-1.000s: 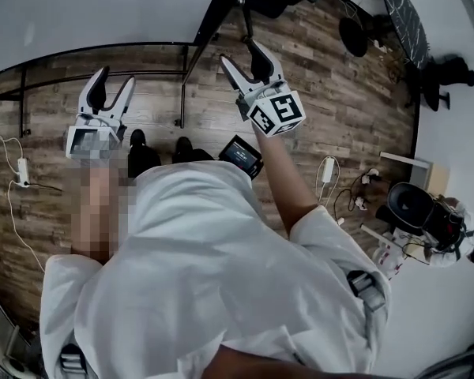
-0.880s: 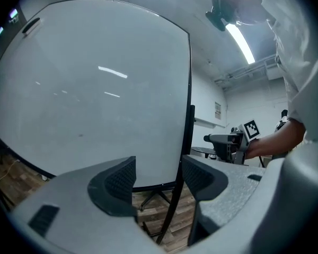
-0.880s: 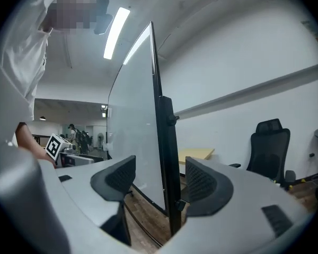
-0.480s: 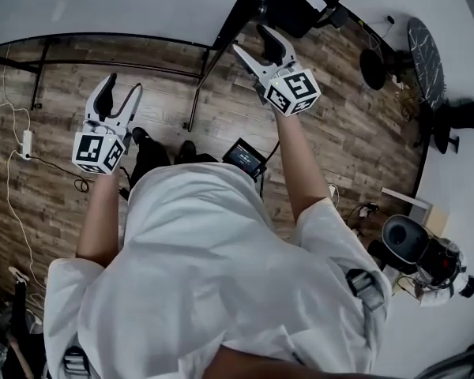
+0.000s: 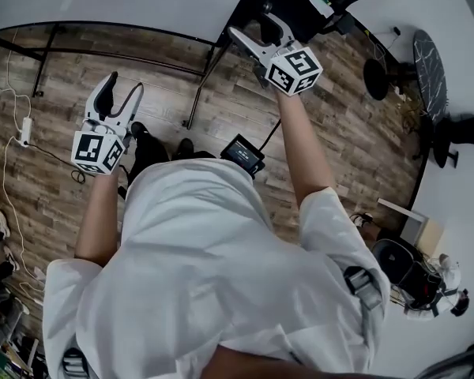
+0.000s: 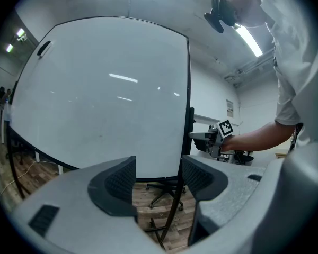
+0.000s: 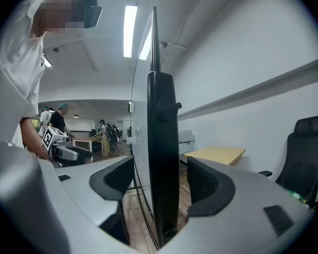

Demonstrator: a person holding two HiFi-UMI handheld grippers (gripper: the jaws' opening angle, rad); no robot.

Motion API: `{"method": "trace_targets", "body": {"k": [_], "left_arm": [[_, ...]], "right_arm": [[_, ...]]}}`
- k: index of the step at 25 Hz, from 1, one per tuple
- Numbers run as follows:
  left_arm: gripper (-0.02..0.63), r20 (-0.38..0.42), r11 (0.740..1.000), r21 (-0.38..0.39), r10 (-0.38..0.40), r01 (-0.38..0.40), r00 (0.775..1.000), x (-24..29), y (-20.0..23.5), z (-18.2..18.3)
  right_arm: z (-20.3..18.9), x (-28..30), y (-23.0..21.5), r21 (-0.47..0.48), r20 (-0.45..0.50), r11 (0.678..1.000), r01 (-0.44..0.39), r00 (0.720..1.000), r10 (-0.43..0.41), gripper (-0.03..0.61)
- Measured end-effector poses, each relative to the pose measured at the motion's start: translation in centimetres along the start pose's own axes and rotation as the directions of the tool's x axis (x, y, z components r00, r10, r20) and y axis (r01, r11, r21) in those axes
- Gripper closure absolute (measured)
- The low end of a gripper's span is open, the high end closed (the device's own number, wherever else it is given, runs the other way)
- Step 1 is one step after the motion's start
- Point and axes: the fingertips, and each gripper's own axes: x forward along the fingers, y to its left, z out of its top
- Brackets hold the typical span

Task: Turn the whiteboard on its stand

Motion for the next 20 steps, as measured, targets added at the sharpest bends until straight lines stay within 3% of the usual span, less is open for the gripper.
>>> {"method": "trace_targets", "body": {"k": [14, 20], "left_arm": [[0.357, 0.017, 0.999, 0.005, 0.042, -0.042, 0.999, -2.4, -0.2, 0.6], [0.357, 0.013, 0.998, 0.009, 0.057, -0.057, 0.998, -3.2, -0.1, 0.8]], "right_arm": [[0.1, 3.1, 0.5, 0.004, -0.016, 0.996, -0.087, 0.996, 0.087, 0.305], [0.8, 3.7, 0.3, -0.022, -0.018, 0.995, -0.094, 0.995, 0.094, 0.367]]}}
